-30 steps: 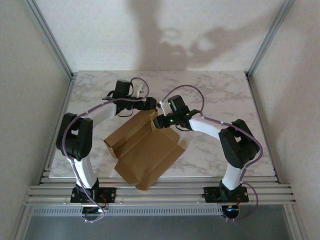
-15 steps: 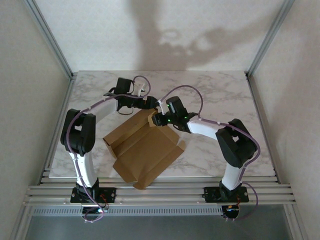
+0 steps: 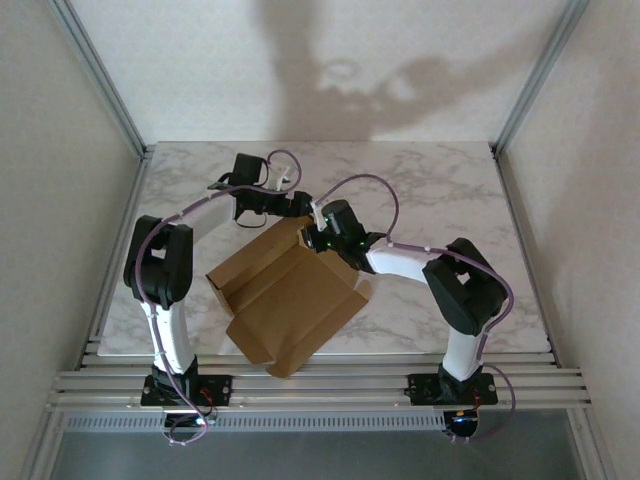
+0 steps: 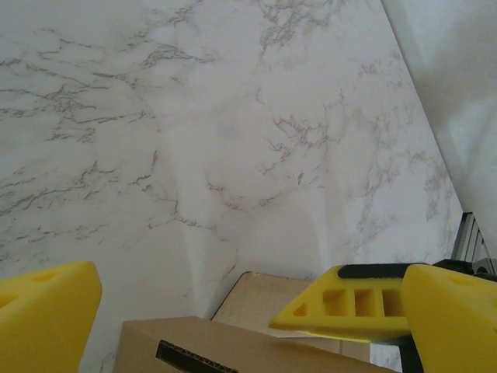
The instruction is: Fold the paper box
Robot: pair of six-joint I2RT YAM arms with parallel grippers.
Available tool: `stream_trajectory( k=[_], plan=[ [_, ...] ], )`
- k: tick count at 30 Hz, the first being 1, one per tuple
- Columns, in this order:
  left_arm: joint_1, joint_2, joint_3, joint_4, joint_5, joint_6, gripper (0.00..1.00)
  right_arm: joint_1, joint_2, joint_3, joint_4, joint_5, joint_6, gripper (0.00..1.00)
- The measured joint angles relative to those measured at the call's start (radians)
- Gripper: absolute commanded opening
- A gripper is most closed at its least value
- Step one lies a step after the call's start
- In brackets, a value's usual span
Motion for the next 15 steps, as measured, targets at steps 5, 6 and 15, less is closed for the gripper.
stream_trajectory(
  k=[5,6,15],
  plan=[
    [0.003,0.000,0.000,-0.002,0.000,-0.001,0.98,0.038,0.013,0.010,0.008,0.114,0.021,0.21],
    [0.004,0.000,0.000,-0.002,0.000,-0.001,0.98,0.044,0.018,0.014,0.011,0.135,0.024,0.20],
    [0.012,0.000,0.000,0.003,-0.004,-0.002,0.98,0.086,0.044,0.046,-0.003,0.282,0.028,0.18]
  ],
)
